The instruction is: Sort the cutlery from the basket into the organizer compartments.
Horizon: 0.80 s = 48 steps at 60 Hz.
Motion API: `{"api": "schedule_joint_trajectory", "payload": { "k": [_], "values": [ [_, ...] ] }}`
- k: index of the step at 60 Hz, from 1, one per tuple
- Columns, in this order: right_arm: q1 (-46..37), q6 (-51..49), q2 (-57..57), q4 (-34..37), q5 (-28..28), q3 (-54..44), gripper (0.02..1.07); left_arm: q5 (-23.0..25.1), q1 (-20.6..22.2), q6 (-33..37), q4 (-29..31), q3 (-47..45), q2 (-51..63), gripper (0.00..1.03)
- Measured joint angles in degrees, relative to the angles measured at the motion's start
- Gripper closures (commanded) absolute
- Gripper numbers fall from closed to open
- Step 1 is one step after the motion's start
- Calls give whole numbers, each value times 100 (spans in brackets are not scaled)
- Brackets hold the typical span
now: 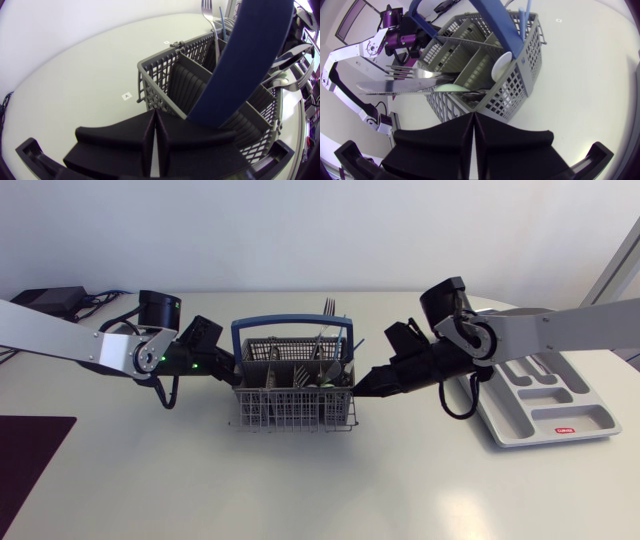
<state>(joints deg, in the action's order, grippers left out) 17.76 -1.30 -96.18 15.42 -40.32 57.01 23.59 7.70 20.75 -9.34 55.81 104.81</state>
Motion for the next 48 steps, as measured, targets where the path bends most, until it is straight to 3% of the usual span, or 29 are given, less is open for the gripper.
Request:
{"api": "schedule_joint_trajectory", "payload": {
  "k": [11,14,25,31,48],
  "values": [
    [127,-2,258,-157,466,-258,100,2,72,-22,4,190,127,99],
    [129,-2,339,-254,684,-337,98,22,70,-20,22,190,127,90],
    [140,-192,951,-669,1788,-752,56,107,-66,42,46,-24,-98,75],
    [350,-308,1797,-616,2293,-1123,53,201,-170,144,46,-435,-645,75],
    [551,-343,2933,-11,2393,-1150,53,184,63,223,28,-686,-739,75]
  ]
}}
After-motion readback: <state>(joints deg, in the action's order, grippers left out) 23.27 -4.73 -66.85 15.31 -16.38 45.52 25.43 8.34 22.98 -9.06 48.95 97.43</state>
